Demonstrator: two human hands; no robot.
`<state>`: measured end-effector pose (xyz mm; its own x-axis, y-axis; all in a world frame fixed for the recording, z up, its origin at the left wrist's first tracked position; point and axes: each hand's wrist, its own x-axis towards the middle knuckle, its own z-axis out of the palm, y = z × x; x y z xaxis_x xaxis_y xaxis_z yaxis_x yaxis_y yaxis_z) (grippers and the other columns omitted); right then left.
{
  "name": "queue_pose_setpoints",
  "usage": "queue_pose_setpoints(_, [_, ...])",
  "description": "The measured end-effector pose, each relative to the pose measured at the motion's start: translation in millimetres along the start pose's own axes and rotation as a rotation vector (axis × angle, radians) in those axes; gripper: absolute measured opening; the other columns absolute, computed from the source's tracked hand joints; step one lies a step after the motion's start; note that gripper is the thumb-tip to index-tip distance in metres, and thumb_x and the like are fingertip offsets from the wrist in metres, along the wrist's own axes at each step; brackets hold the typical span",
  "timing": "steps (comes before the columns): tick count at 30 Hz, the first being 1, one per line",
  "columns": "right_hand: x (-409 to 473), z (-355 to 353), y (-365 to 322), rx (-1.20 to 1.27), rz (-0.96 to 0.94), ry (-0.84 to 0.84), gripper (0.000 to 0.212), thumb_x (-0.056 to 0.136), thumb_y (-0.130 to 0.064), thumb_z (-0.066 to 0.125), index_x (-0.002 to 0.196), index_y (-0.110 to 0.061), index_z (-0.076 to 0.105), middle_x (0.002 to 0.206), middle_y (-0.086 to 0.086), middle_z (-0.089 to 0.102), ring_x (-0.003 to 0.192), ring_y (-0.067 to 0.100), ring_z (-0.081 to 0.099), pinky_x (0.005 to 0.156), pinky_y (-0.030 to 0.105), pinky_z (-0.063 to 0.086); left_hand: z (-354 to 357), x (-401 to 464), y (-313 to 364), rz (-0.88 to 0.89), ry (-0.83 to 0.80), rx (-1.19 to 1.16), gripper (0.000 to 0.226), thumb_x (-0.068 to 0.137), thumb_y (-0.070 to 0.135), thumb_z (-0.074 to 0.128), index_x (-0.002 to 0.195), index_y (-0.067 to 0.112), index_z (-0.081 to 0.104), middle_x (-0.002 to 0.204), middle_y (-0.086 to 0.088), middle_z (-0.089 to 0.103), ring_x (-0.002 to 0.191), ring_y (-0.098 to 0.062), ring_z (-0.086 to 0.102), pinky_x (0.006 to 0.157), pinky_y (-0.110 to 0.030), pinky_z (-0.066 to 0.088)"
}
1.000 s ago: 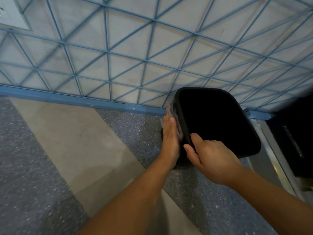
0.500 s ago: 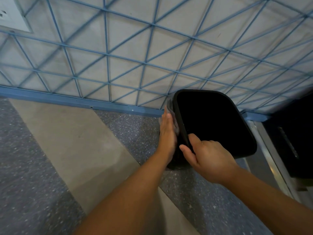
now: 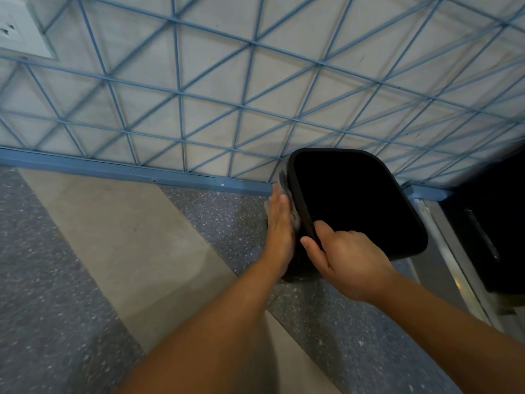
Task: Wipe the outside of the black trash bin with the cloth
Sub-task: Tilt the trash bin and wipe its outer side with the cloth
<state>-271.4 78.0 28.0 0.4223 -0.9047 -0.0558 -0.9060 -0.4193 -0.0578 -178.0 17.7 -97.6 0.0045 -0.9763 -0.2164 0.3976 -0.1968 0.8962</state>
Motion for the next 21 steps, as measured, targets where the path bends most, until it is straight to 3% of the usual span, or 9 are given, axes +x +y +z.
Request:
queue_pose_setpoints(2, [0, 1, -1, -0.010, -0.001, 0.017, 0.037, 0.090, -0.055, 0.014, 0.087, -0.023, 0.033, 0.072, 0.006, 0.064, 0.065, 0.030, 0.063, 0.053, 0.037, 0.042, -4, 8, 4, -0.082, 0.002, -0.014, 0.110, 0.071, 0.102, 0.039, 0.159, 0.036, 0.037, 0.167, 0.004, 0.037, 0.157, -0.017, 0.031, 0.131, -0.047, 0.021])
queue_pose_setpoints(6, [0, 1, -1, -0.024, -0.014, 0.012, 0.031, 0.095, -0.051, 0.022, 0.088, -0.023, 0.034, 0.073, 0.007, 0.065, 0.066, 0.031, 0.063, 0.052, 0.034, 0.035, 5, -7, 22, 0.062, 0.038, 0.067, 0.067, 0.107, 0.061, 0.028, 0.164, 0.027, 0.027, 0.170, 0.014, 0.020, 0.159, -0.005, 0.013, 0.131, -0.031, 0.007])
queue_pose_setpoints(8, [1, 0, -2, -0.037, -0.012, 0.017, 0.036, 0.095, -0.051, 0.020, 0.092, -0.022, 0.039, 0.075, 0.007, 0.066, 0.068, 0.031, 0.064, 0.053, 0.034, 0.034, 2, -5, 11, 0.095, 0.022, 0.044, 0.075, 0.098, 0.076, 0.031, 0.160, 0.033, 0.035, 0.169, 0.007, 0.032, 0.159, -0.012, 0.024, 0.132, -0.039, 0.012])
queue_pose_setpoints(11, [2, 1, -2, -0.041, -0.009, 0.022, 0.043, 0.092, -0.054, 0.013, 0.093, -0.021, 0.041, 0.074, 0.006, 0.065, 0.067, 0.030, 0.063, 0.053, 0.036, 0.038, 2, 11, 1, -0.033, 0.038, -0.085, 0.096, 0.076, 0.098, 0.041, 0.151, 0.039, 0.049, 0.157, 0.002, 0.052, 0.149, -0.018, 0.045, 0.128, -0.049, 0.028])
queue_pose_setpoints(15, [2, -2, -3, -0.032, -0.007, 0.003, 0.036, 0.096, -0.051, 0.021, 0.095, -0.021, 0.039, 0.077, 0.007, 0.065, 0.069, 0.031, 0.063, 0.055, 0.035, 0.034, 10, 0, 2, 0.030, 0.031, -0.007, 0.087, 0.085, 0.093, 0.032, 0.158, 0.046, 0.033, 0.170, 0.014, 0.030, 0.161, -0.012, 0.018, 0.132, -0.049, 0.013])
queue_pose_setpoints(18, [3, -1, -3, -0.037, -0.015, 0.012, 0.037, 0.097, -0.050, 0.022, 0.096, -0.019, 0.042, 0.074, 0.007, 0.065, 0.067, 0.031, 0.062, 0.053, 0.036, 0.035, 4, 10, 0, -0.062, 0.034, -0.045, 0.091, 0.077, 0.100, 0.033, 0.154, 0.052, 0.037, 0.169, 0.012, 0.033, 0.161, -0.017, 0.019, 0.131, -0.053, 0.012])
queue_pose_setpoints(21, [3, -1, -3, -0.051, -0.017, 0.006, 0.036, 0.097, -0.050, 0.020, 0.097, -0.020, 0.041, 0.076, 0.006, 0.064, 0.067, 0.029, 0.062, 0.053, 0.036, 0.036, 11, -10, 19, 0.046, 0.068, 0.032, 0.081, 0.091, 0.082, 0.028, 0.162, 0.042, 0.027, 0.172, 0.014, 0.023, 0.161, -0.009, 0.011, 0.133, -0.043, 0.009])
